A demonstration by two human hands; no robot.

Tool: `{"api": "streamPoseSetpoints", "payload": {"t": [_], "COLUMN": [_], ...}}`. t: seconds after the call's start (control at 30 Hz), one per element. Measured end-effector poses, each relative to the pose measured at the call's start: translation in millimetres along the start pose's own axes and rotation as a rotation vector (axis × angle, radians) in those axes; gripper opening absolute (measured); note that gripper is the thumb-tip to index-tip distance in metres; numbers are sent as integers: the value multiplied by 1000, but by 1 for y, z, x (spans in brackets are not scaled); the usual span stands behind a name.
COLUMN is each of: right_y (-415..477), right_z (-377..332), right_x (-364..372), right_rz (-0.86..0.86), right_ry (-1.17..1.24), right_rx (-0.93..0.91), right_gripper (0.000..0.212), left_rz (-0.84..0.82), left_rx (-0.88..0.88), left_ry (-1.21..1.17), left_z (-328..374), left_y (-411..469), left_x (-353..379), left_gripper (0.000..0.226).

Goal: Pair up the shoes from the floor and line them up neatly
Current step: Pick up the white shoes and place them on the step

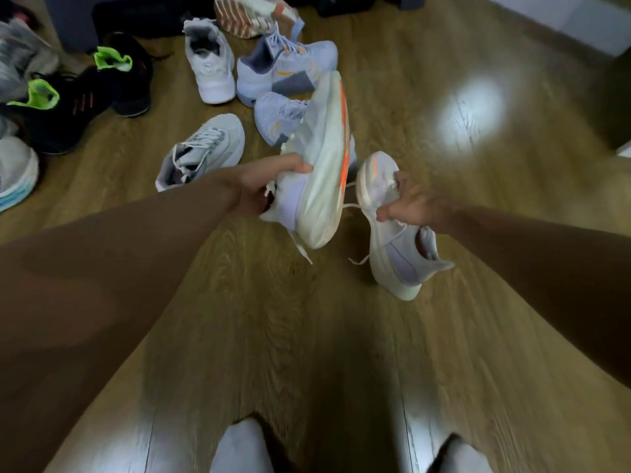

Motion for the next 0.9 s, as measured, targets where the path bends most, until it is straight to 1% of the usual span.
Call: {"api": "streamPoseSetpoints", "payload": {"t": [0.03, 0.07, 0.1, 0.13, 0.2, 0.23, 0.3, 0.37, 0.43, 0.47, 0.53, 0.6, 0.67, 0.73, 0.8, 0.87, 0.9], "right_y": [-1, -3, -3, -5, -7, -8, -8, -12, -12, -13, -16, -15, -12, -12, -11, -12, -12], "right_z": [2, 4, 6, 8, 10, 12, 17, 23, 31, 32, 30, 34, 43, 50, 59, 64, 65], "right_x": [0, -1, -2, -2, -4, -7, -18, -30, -38, -41, -44, -44, -49, -55, -53, -43, -34], "right_rz": [1, 7, 13, 17, 28, 40, 80, 108, 97, 81, 35, 8, 67, 160, 205, 173, 135], "right_ry": [-6, -9, -13, -16, -1, 29, 181, 420, 627, 718, 892, 982, 930, 757, 528, 271, 193], "right_rx": [-3, -6, -6, -7, -15, -16, -22, -33, -61, -90, -141, -150, -121, -69, 27, 132, 168], "right_gripper": [93, 94, 94, 94, 95, 94, 91, 91, 93, 89, 71, 55, 51, 54, 70, 83, 86], "left_rz": [48, 124, 233, 344, 494, 546, 592, 605, 590, 583, 575, 608, 620, 589, 545, 538, 538], "left_rx": [27, 77, 127, 165, 170, 168, 156, 112, 94, 88, 92, 114, 111, 98, 47, -32, -75], "left_ry": [37, 103, 197, 364, 748, 886, 1035, 1166, 1218, 1209, 1203, 1234, 1243, 1224, 1180, 1111, 1069], "left_z": [5, 10, 16, 25, 37, 40, 40, 35, 27, 24, 20, 22, 20, 15, 5, -6, -13], "left_y": [5, 10, 13, 15, 15, 15, 16, 19, 27, 30, 36, 35, 33, 32, 35, 40, 44], "left_x": [0, -3, -9, -14, -14, -11, -2, 9, 15, 15, 14, 16, 21, 31, 43, 50, 52], "left_gripper": [54, 50, 45, 46, 67, 74, 76, 76, 77, 77, 80, 88, 94, 92, 87, 87, 89]}}
Point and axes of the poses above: each hand's wrist, its own y-axis towards the middle knuckle, its own x-axis out of the palm, z = x × y, the point moved 10 cm from there along y, towards the middle knuckle, and after that the axes turned 11 degrees about -z, right-handed, at the moved point
